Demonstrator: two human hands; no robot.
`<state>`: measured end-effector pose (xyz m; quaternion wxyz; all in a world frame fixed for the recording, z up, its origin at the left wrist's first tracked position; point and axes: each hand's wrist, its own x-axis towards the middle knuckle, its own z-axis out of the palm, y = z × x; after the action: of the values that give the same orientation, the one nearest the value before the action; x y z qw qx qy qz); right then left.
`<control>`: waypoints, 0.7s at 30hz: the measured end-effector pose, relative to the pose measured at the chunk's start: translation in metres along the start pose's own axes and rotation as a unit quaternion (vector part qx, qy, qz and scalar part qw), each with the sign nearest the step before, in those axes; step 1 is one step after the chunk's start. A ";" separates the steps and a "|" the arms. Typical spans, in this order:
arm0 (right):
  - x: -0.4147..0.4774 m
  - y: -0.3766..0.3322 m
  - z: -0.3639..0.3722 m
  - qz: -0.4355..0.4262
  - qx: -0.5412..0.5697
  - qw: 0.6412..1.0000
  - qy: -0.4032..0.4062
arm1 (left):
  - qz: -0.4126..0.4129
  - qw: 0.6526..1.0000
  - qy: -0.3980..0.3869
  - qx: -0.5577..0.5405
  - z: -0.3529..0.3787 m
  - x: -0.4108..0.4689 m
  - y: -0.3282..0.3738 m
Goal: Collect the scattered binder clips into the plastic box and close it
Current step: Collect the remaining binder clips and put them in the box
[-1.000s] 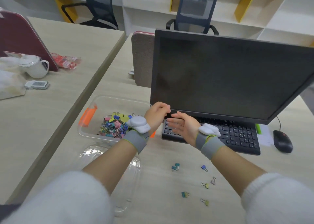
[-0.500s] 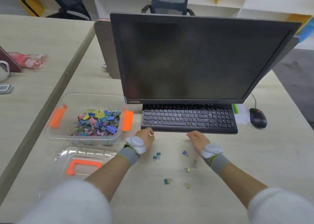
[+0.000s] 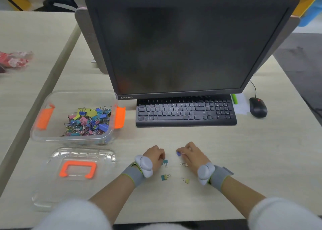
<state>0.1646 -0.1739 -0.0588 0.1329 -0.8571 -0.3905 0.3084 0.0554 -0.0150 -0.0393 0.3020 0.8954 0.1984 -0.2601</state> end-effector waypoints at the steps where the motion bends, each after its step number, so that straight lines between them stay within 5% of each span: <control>1: -0.002 -0.003 0.003 -0.013 -0.004 1.000 -0.010 | 0.013 1.000 -0.001 -0.005 0.004 -0.003 0.001; 5: -0.012 -0.003 0.004 -0.028 0.021 0.998 -0.047 | 0.049 0.998 0.006 -0.043 0.021 -0.011 -0.003; 9: -0.025 0.006 -0.001 -0.018 0.084 0.996 0.014 | 0.092 0.995 0.036 -0.020 0.037 -0.016 -0.011; 15: -0.044 0.032 0.003 -0.120 -0.229 0.966 -0.012 | 0.147 0.971 0.102 0.157 0.049 -0.018 -0.021; 21: -0.036 0.026 0.025 -0.146 -0.302 0.942 0.015 | 0.149 0.969 0.089 0.174 0.055 -0.013 -0.012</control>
<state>0.1457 -0.2186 -0.0753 -0.0830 -0.7951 -0.5843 0.1398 0.0200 -0.0445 -0.0747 0.1578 0.9733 0.0404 -0.1617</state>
